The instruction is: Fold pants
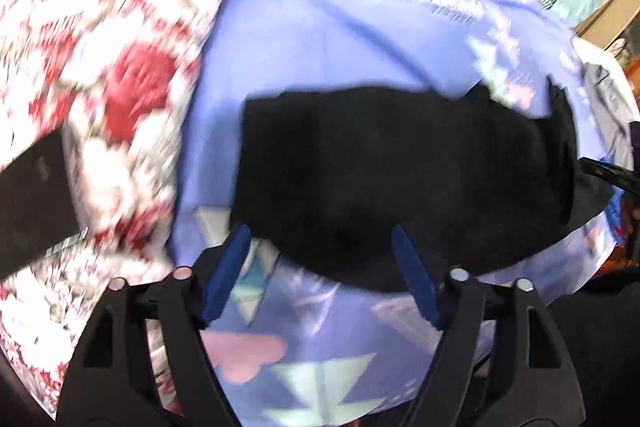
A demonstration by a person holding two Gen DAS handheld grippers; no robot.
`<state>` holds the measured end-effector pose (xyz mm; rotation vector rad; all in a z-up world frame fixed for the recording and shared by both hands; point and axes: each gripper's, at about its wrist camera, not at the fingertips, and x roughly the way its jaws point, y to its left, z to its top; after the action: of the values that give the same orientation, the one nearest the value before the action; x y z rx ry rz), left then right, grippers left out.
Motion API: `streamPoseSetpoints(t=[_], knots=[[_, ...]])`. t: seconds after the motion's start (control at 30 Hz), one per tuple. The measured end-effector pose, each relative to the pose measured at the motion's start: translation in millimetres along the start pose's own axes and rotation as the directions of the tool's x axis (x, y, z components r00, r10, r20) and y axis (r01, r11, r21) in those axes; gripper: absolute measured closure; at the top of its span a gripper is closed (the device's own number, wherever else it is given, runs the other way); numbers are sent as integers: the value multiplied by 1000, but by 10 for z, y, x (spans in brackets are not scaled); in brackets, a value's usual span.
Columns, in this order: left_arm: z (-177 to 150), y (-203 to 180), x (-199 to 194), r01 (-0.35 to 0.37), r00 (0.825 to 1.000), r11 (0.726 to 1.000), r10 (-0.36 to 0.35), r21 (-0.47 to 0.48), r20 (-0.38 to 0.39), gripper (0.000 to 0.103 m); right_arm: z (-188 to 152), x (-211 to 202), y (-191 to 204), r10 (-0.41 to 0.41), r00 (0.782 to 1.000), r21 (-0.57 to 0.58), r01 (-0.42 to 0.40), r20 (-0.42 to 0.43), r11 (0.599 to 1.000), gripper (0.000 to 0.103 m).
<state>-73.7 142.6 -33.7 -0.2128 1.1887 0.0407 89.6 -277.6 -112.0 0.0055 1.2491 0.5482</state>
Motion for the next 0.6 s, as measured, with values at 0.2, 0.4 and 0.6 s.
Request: streamPoseSetpoints(t=[0.2, 0.4, 0.6], knots=[[70, -315, 430, 44, 998, 997, -46, -59, -30, 20, 395, -110, -625, -264, 960, 279, 229, 96, 933, 47], [-20, -440, 923, -103, 983, 993, 94, -55, -156, 20, 899, 218, -516, -376, 921, 267, 339, 102, 902, 45], [12, -341, 876, -85, 986, 988, 65, -129, -155, 20, 1247, 628, -605, -448, 894, 294, 419, 34, 859, 45]])
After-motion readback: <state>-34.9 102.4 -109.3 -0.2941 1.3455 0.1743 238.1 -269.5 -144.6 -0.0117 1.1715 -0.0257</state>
